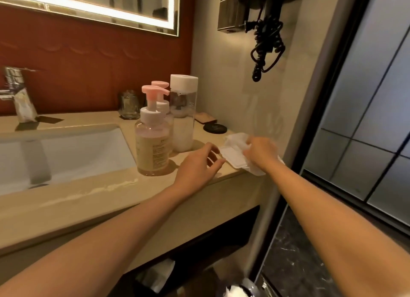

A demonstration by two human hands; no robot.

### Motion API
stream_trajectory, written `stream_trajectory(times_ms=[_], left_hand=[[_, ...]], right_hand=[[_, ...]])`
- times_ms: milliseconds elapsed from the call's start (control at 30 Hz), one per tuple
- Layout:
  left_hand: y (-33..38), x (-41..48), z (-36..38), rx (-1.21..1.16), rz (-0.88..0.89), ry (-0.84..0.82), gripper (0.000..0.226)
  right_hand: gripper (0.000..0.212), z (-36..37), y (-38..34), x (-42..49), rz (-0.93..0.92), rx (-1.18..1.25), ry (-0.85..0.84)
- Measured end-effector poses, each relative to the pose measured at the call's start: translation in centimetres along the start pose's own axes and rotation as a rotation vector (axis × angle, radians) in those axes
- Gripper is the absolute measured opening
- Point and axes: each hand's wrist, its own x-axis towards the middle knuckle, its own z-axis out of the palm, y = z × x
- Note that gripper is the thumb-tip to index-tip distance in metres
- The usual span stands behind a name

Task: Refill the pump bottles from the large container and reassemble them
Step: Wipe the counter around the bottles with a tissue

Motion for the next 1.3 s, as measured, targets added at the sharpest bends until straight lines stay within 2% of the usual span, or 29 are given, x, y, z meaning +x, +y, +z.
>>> stream_trajectory(times_ms=[100, 233, 367, 567, 667, 733, 900, 1167, 1300], left_hand=[[-0.3, 0.3, 0.0, 0.010, 0.000, 0.020, 0.026], [-0.5, 0.2, -0.7, 0.007, 0.001, 0.024, 0.028], [-1.0, 0.2, -1.6, -0.011, -0.020, 0.028, 0.029], [-2.2, -0.6, -2.8, -0.015, 0.012, 0.043, 0.040], [-3.0, -1.8, -3.4, 0.019, 0.011, 0.107, 0.055], [-3.0, -2.5, -4.1, 0.002, -0.009, 0.167, 0.057], [-3.0, -4.5, -7.2, 0.022, -0.034, 0.246, 0.047], [-5.3, -7.8, -13.6, 0.028, -0.112, 0.273, 0.007], [-6.1, -9.6, -15.8, -0.021, -0.080, 0.160, 0.028]], right_hand=[[0.026, 0.3, 0.1, 0.6, 0.007, 0.018, 0.022], [0.025, -0.6, -0.4, 0.6, 0.013, 0.240, 0.117], [0.019, -2.2, -2.1, -0.4, -0.097, 0.386, 0.103], [0.012, -5.4, -5.6, -2.7, -0.210, 0.637, -0.073], [0.012, -6.9, -7.0, -3.8, -0.227, 0.728, -0.210], [0.013, -7.7, -7.8, -4.4, -0.248, 0.747, -0.297], [0.020, -8.4, -10.0, -6.0, -0.315, 0.783, -0.477], [0.015, -7.2, -15.0, -8.6, -0.318, 0.872, -0.668], [0.020, -6.8, -17.8, -9.8, -0.367, 0.877, -0.687]])
